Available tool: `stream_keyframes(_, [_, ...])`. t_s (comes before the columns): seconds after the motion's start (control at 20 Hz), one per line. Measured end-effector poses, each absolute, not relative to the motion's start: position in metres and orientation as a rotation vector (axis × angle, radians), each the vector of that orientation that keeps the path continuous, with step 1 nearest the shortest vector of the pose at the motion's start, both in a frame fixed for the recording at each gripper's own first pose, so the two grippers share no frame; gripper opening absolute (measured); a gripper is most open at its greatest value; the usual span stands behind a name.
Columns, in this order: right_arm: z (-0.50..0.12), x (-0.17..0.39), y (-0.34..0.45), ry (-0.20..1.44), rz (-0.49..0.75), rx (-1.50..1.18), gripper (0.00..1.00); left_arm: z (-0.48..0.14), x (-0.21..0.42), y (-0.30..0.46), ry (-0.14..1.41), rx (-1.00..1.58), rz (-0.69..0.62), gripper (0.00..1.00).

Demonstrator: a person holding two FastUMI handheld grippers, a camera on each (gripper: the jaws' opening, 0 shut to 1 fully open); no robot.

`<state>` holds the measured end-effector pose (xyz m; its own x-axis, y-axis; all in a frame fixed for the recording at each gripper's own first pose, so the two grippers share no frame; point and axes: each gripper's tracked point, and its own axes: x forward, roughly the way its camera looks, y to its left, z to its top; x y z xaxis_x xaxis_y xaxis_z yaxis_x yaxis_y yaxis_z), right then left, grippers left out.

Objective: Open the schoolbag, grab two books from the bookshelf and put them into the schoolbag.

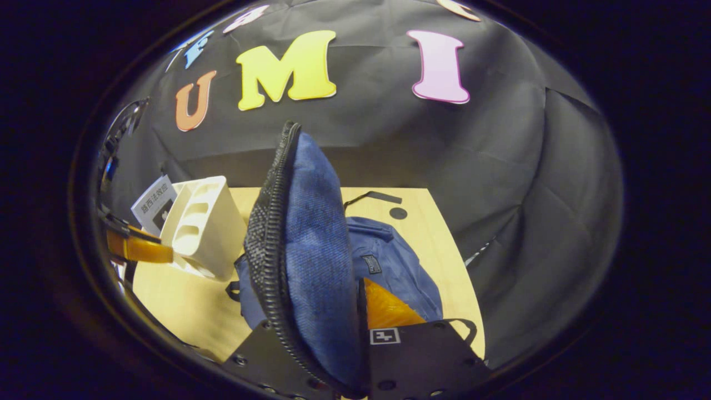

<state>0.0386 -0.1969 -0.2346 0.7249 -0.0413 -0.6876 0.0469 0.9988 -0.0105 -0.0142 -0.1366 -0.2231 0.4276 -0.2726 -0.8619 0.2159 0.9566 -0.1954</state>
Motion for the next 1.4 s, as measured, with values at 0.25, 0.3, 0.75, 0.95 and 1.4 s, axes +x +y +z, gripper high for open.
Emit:
stream_keyframes(0.25, [-0.232, 0.04, -0.198, 0.771, -0.055, -0.027, 0.02, -0.159, 0.014, -0.053, 0.915, 0.011, -0.225, 0.98])
stream_keyframes(0.3, [-0.233, 0.04, -0.198, 0.771, -0.059, -0.023, 0.03, -0.148, 0.022, -0.043, 0.9, -0.014, -0.21, 0.97])
stream_keyframes(0.75, [-0.231, 0.039, -0.19, 0.785, -0.09, -0.01, 0.02, -0.106, 0.091, 0.083, 0.934, -0.032, -0.115, 0.98])
stream_keyframes(0.95, [-0.232, 0.036, -0.19, 0.788, -0.109, -0.009, 0.03, -0.15, 0.099, 0.088, 1.109, -0.085, -0.161, 0.98])
stream_keyframes(1.4, [-0.236, 0.031, -0.187, 0.8, -0.142, 0.016, 0.03, -0.238, 0.101, 0.089, 1.442, -0.164, -0.168, 0.99])
